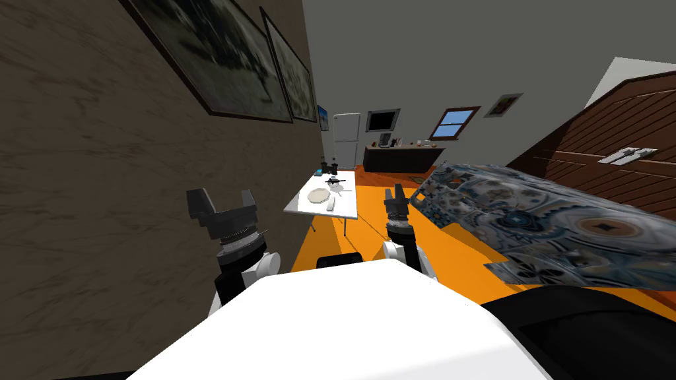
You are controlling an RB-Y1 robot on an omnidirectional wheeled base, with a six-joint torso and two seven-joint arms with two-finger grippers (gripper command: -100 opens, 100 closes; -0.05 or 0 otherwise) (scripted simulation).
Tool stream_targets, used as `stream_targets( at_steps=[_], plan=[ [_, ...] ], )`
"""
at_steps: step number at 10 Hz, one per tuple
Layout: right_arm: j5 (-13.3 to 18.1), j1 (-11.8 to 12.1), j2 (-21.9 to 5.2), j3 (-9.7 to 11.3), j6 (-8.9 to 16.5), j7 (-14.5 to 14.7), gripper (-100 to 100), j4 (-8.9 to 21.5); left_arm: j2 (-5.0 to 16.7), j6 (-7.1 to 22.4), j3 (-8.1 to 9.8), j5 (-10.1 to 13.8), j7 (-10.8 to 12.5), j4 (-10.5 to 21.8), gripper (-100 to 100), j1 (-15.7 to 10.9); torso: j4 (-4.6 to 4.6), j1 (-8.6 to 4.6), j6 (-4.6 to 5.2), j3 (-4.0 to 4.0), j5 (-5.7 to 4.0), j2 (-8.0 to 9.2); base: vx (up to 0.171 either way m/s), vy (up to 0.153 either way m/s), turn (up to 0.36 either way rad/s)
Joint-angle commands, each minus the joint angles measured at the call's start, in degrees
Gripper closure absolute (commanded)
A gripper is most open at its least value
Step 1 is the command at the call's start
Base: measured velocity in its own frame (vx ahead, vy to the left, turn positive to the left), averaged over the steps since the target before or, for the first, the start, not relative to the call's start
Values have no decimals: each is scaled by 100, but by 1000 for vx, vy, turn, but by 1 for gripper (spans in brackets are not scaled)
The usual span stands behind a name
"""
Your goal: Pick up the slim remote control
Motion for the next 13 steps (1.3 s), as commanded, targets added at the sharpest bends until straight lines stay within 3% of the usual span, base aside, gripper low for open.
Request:
stream_targets(
  at_steps=[1, 5, 6, 9, 10, 12, 13],
  plan=[
    [77, -12, -242, -9, -27, 31, -100, -29, 0, 0, 0, 0, 0, 0, 0, 0, 0, 0, 0, 0, 0, 0, -13, -15, 63],
    [550, -69, -937, -45, -189, 204, -100, -161, 1, 0, 0, 0, 0, 0, 0, -1, 3, -29, -1, 7, -6, 13, -31, -61, 130],
    [550, -69, -994, -45, -189, 204, -100, -161, 1, 0, 0, 0, 0, 0, 0, -1, 3, -34, -1, 8, -7, 14, -28, -61, 41],
    [1103, -129, -1527, -86, -399, 396, -100, -276, 1, 0, 0, 0, 0, 0, 0, -1, 3, -28, -2, 8, -6, 14, -44, -69, 194],
    [1155, -129, -1543, -86, -399, 396, -100, -276, 1, 0, 0, 0, 0, 0, 0, -1, 4, -34, -1, 11, -8, 18, -36, -63, 81],
    [1553, -175, -1892, -124, -575, 538, -100, -341, 1, 0, 0, 0, 0, 0, 0, -1, 2, -25, -2, 5, -6, 8, -27, -60, 239],
    [1666, -175, -1892, -124, -575, 538, -100, -341, 1, 0, 0, 0, 0, 0, 0, -1, 2, -28, -2, 4, -6, 7, -29, -60, 96]
  ],
)
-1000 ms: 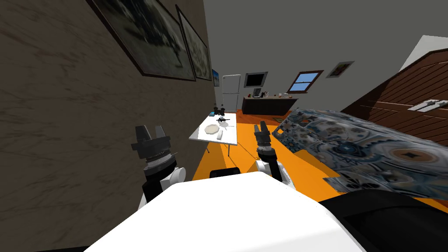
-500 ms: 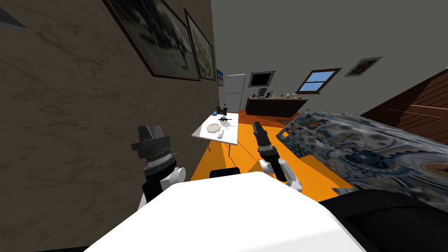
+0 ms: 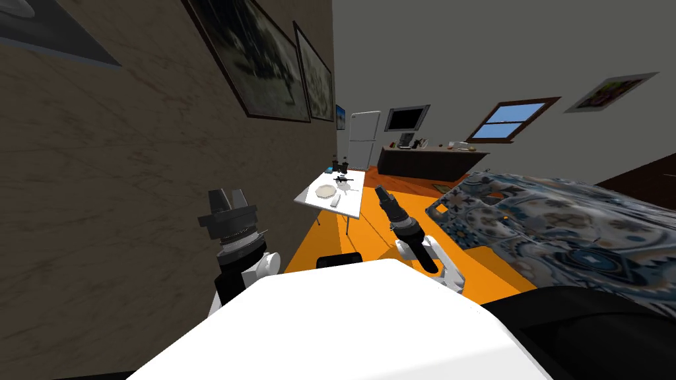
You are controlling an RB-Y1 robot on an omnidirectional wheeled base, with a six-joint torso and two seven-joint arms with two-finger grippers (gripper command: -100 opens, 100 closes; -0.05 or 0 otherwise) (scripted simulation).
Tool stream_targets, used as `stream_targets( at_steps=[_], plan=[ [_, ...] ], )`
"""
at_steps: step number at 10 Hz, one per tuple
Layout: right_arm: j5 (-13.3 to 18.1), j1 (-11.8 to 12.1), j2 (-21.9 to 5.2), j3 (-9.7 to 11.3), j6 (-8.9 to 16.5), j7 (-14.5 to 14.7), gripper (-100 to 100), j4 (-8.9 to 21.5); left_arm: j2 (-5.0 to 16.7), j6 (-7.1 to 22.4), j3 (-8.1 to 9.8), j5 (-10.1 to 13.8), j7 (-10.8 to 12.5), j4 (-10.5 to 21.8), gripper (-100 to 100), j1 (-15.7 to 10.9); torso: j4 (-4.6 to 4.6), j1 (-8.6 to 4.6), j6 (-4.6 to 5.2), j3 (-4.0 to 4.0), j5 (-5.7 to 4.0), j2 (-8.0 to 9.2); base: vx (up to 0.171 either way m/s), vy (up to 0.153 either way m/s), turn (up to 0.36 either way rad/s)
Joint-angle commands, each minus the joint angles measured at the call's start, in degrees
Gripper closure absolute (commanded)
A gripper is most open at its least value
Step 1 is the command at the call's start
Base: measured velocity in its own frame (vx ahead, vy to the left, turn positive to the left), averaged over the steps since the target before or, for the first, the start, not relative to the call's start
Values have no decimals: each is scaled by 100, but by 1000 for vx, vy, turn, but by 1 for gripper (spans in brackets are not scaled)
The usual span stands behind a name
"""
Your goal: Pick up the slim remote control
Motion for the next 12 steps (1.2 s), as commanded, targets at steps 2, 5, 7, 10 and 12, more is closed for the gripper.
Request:
stream_targets(
  at_steps=[2, 5, 7, 10, 12],
  plan=[
    [375, -13, -193, -13, -121, 95, -100, -41, 0, 0, 0, 0, 0, 0, 0, -1, 0, 1, -3, 0, 1, 0, -26, -50, 156],
    [890, -60, -533, -61, -336, 237, -100, -69, 0, 0, 0, 0, 0, 0, 0, 0, -1, 7, 1, -3, 2, -5, -21, -43, 192],
    [1197, -82, -702, -87, -451, 304, -100, -70, 0, 0, 0, 0, 0, 0, 0, 0, -2, 7, 1, -4, 1, -7, -19, -38, 192],
    [1670, -103, -872, -113, -571, 369, -100, -61, 0, 0, 0, 0, 0, 0, 0, 0, -2, 9, -3, -5, 2, -9, -15, -35, 173],
    [2016, -123, -1043, -140, -696, 430, -100, -41, 0, 0, 0, 0, 0, 0, 0, 0, -3, 9, -3, -7, 2, -13, -7, -32, 211]
  ],
)
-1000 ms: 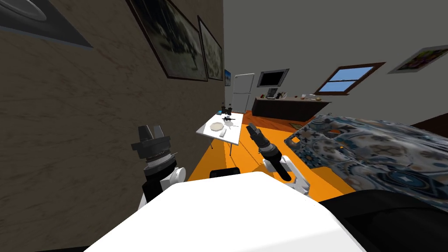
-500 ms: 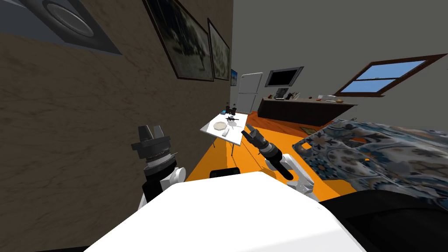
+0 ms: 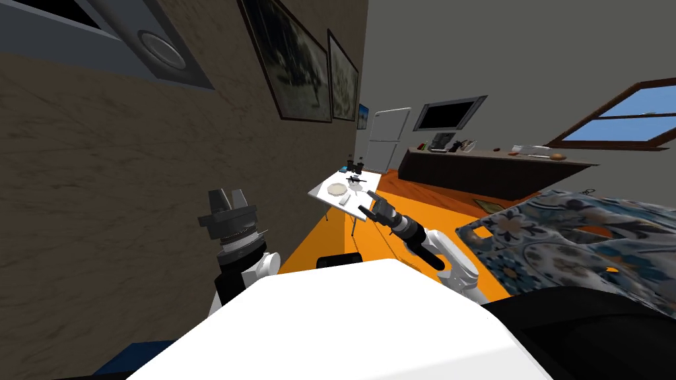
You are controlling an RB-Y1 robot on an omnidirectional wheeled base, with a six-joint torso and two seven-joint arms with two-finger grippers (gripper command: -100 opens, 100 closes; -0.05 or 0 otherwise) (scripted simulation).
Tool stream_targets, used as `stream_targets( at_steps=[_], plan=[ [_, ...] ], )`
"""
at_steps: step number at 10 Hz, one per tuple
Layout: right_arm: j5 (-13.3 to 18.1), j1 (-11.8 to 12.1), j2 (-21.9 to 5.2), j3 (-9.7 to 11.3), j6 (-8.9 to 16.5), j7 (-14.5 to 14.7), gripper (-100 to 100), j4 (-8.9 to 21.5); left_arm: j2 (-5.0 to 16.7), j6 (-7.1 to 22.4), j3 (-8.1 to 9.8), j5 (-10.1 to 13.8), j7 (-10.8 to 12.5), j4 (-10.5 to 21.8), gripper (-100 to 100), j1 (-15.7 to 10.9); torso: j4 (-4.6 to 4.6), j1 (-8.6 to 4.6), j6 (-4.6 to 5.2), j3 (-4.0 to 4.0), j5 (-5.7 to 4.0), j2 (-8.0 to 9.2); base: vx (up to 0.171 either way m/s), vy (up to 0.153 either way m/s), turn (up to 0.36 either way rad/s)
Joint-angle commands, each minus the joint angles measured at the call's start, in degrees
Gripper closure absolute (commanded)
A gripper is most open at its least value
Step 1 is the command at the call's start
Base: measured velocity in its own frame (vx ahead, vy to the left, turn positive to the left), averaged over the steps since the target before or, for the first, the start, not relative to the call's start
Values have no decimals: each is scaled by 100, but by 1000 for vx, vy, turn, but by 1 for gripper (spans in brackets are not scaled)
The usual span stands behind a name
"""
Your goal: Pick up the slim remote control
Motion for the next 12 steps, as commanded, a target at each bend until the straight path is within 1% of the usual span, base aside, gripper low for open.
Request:
stream_targets(
  at_steps=[1, 2, 3, 4, 5, 6, 7, 8, 9, 10, 11, 12],
  plan=[
    [286, -10, -198, -26, -131, 58, -100, 10, 0, 0, 0, 0, 0, 0, 0, 0, 0, 0, 0, 0, 0, 0, -8, -27, 269],
    [446, -10, -198, -26, -131, 58, -100, 10, 0, 0, -1, 0, 0, 0, 0, -1, 0, 1, -4, 0, 1, 0, -4, -28, 152],
    [504, -10, -198, -26, -131, 58, -100, 10, 0, 0, 0, 0, 0, 0, 0, 0, 0, 2, 0, -1, 0, -2, 0, -14, -20],
    [739, -25, -371, -52, -262, 110, -100, 55, 0, 0, 0, 0, 0, 0, 0, 0, 0, 7, 2, -1, 1, -2, 1, -12, 273],
    [881, -25, -371, -52, -262, 110, -100, 55, 0, 0, -1, 0, 0, 0, 0, -1, -1, 7, -5, -2, 2, -4, 2, -20, 207],
    [1084, -38, -544, -78, -396, 156, -100, 113, 0, 0, 0, 0, 0, 0, 0, 0, -1, 6, 0, -3, 1, -5, 8, -23, 306],
    [1263, -38, -544, -78, -396, 156, -100, 113, 0, 0, 0, 0, 0, 0, 0, -1, -2, 3, -4, -4, 1, -8, 9, -32, 123],
    [1433, -48, -718, -102, -532, 196, -100, 185, 0, 0, 0, 0, 0, 0, 0, 1, -2, 1, 2, -4, 0, -7, 12, -17, 277],
    [1592, -48, -718, -102, -532, 196, -100, 185, 0, 0, 0, 0, 0, 0, 0, 0, -2, 4, -4, -5, 1, -10, 13, -21, 149],
    [1658, -48, -718, -102, -532, 196, -100, 185, 0, 0, 0, 0, 0, 0, 0, 1, -2, 4, 2, -6, 1, -10, 7, -13, -5],
    [1883, -55, -891, -127, -670, 230, -100, 269, 0, 0, 0, 0, 0, 0, 0, 1, -2, 8, 3, -5, 1, -8, 17, -5, 331],
    [2050, -55, -891, -127, -670, 230, -100, 269, 0, 0, -1, 0, 0, 0, 0, 0, -2, 9, -4, -7, 2, -12, 19, -22, 165]
  ],
)
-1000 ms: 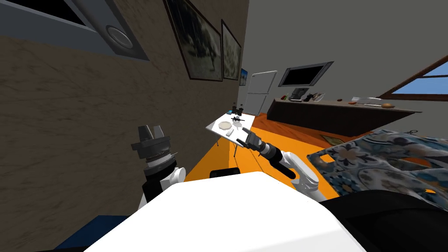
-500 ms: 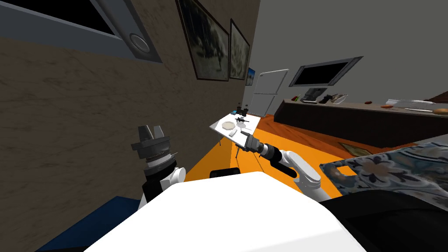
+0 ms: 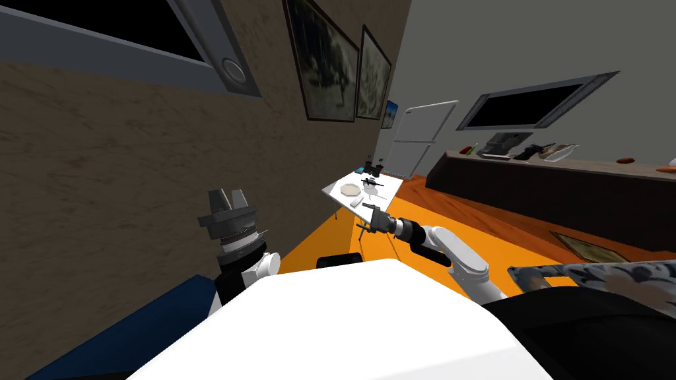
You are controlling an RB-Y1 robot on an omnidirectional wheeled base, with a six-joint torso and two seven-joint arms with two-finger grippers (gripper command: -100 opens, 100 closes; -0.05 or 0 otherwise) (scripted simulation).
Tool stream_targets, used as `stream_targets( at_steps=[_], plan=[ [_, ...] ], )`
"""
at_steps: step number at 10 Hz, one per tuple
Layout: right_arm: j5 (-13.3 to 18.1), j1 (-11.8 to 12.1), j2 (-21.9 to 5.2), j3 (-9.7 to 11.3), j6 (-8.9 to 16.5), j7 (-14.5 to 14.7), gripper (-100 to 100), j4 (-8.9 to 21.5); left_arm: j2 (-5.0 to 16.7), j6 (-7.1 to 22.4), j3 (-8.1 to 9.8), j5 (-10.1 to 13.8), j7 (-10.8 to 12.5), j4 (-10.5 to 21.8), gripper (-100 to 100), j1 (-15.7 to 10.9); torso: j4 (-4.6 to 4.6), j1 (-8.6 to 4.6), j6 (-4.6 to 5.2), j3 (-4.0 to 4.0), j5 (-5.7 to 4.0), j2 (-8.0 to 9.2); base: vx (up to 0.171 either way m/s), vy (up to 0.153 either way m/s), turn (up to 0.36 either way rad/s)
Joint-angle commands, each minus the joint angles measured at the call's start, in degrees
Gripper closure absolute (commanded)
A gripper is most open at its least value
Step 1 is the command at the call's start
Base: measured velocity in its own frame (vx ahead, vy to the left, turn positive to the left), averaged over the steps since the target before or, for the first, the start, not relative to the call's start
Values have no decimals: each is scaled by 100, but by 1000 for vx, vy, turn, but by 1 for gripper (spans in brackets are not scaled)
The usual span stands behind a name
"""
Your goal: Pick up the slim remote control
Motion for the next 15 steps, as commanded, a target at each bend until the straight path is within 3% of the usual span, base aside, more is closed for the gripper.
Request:
stream_targets(
  at_steps=[1, 3, 6, 8, 15],
  plan=[
    [286, -30, -202, -22, -160, 27, -100, 123, 0, 0, 0, 0, 0, 0, 0, 0, 0, 0, 0, 0, 0, 0, 29, -17, 270],
    [520, -30, -202, -22, -160, 27, -100, 123, 0, 0, 0, 0, 0, 0, 0, 0, -1, 0, -1, -3, 0, -5, 21, -16, 87],
    [1094, -29, -534, -70, -440, 63, -100, 350, 0, 0, 0, 0, 0, 0, 0, 0, -1, 0, 1, -2, 0, -4, 30, -18, 272],
    [1316, -29, -534, -70, -440, 63, -100, 350, 0, 0, 0, 0, 0, 0, 0, 1, -3, -1, 2, -7, 0, -12, 32, -18, 55],
    [2629, 0, -1105, -156, -982, 60, -100, 915, 0, 0, 1, 0, 0, 0, 0, 1, -4, -1, 3, -11, 0, -19, 49, -21, 238]
  ],
)
